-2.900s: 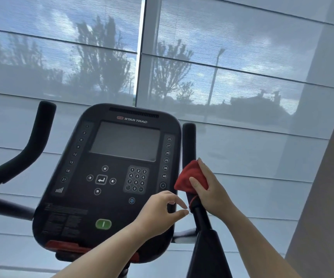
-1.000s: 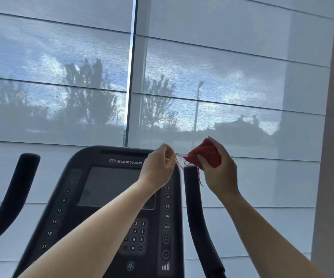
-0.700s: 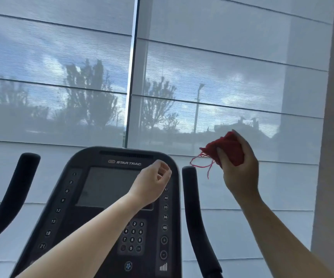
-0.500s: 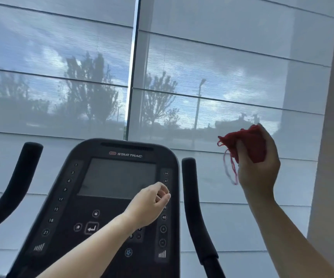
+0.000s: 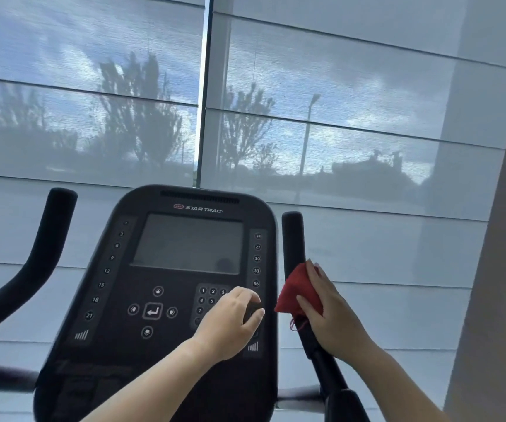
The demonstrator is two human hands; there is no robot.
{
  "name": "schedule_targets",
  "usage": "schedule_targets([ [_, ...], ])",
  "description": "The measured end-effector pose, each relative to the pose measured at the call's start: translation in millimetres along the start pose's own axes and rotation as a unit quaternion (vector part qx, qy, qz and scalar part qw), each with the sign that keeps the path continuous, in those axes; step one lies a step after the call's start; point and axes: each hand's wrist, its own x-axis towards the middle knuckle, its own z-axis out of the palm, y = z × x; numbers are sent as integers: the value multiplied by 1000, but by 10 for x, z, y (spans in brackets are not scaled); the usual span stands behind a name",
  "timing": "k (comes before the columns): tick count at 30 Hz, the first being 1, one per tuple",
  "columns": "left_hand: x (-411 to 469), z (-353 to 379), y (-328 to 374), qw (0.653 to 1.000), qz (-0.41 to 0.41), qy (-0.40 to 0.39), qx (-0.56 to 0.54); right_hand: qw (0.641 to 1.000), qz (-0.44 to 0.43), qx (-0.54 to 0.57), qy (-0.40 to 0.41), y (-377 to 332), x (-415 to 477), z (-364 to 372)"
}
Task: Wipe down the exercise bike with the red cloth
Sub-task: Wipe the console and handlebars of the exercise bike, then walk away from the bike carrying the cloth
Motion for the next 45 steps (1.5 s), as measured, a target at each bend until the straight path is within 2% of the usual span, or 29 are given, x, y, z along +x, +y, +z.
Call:
schedule_targets([
  [3,-17,35,-13,1000,5,-11,12,997,34,-47,-52,-26,-80,-82],
  [7,-48,113,-39,998,24,-24,45,985,99,-137,-16,-245,-43,26],
  [10,-115,202,-120,991,30,-51,122,981,87,-172,0,-300,-60,81],
  [16,-237,351,-300,971,19,-86,223,985,110,-128,-36,-207,-166,-29],
  [21,-240,384,-297,968,19,-90,233,992,82,-97,-12,-292,-208,-37],
  [26,-251,371,-269,966,12,-98,238,996,60,-47,-47,-213,-450,-188],
  [30,-242,234,-165,975,7,-95,203,999,42,-3,-20,-209,-578,-271],
  [34,-162,-65,74,996,26,4,81,997,47,60,4,-139,-864,-385],
  [37,-133,-264,384,997,41,57,-33,992,65,105,28,-13,-1130,-529],
  [41,-178,-271,930,992,98,39,-62,979,117,159,52,157,-1597,-732],
  [45,-308,-45,1601,982,152,-48,-98,958,181,206,87,329,-2234,-970],
])
